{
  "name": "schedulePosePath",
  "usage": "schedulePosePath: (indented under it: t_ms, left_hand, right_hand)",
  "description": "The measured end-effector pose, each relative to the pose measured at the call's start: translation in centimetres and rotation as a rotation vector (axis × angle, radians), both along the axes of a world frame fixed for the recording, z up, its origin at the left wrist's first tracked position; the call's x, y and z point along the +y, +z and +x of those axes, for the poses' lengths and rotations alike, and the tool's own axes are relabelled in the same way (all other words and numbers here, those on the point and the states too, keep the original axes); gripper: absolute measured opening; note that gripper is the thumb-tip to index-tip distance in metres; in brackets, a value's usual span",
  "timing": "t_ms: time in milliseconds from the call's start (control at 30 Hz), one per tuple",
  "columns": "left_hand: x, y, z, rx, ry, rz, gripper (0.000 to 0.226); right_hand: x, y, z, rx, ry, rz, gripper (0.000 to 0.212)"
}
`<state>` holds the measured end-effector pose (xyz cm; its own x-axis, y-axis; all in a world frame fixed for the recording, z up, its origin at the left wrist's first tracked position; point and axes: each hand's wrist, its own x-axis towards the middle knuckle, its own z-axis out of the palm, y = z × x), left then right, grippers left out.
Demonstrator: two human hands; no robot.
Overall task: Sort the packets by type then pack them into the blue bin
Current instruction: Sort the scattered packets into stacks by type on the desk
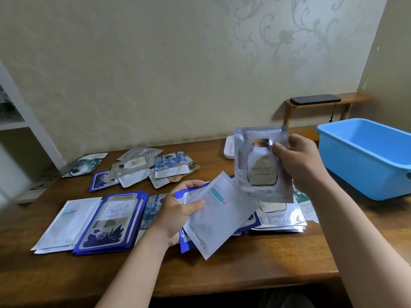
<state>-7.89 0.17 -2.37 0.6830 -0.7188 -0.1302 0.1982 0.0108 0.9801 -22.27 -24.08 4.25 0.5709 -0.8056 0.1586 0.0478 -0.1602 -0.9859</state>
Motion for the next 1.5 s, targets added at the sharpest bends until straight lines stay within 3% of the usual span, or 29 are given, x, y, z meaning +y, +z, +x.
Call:
schedulePosePath:
  t_ms: [200,400,467,567,667,800,1167,1500]
  left_hand:
    - [-0.9,0.2,0.3,0.017,0.322,-0.058,0.041]
    - [-1.2,0.0,-0.1,0.024,0.369,-0.038,0.042]
    - [-1.1,0.0,-0.1,0.029,0.366,-0.032,0.042]
    - [-1.0,0.0,0.0,0.031,0.376,-0.029,0.041]
    - [-1.3,0.0,0.0,0.024,0.373,-0.023,0.04]
    - [-1.6,-0.2,-0.4,0.011,0.354,-0.003,0.039]
    - [-2.2,-0.5,-0.6,0.016,0.361,-0.008,0.04]
    - [-2.6,-0.7,-0.9,0.004,0.353,-0.01,0.039]
  right_hand:
    - [-1.8,-2.5,-0.3,0.194,-0.044,0.047,0.003]
    - [-1.6,-5.5,0.2,0.517,-0.124,-0.128,0.013]
    - [-1.2,-5.8,0.3,0.669,-0.194,-0.281,0.026]
    - [0.3,-6.2,0.7,0.823,-0.298,-0.704,0.041]
    - [2.2,-6.8,1.5,0.894,-0.102,-0.904,0.055]
    - [2.4,-8.9,2.1,1.095,0.136,-0.929,0.064]
    - [1.6,-9.2,2.3,1.11,0.228,-0.825,0.066]
    - [1.9,-9.3,2.6,1.144,0.21,-0.873,0.068]
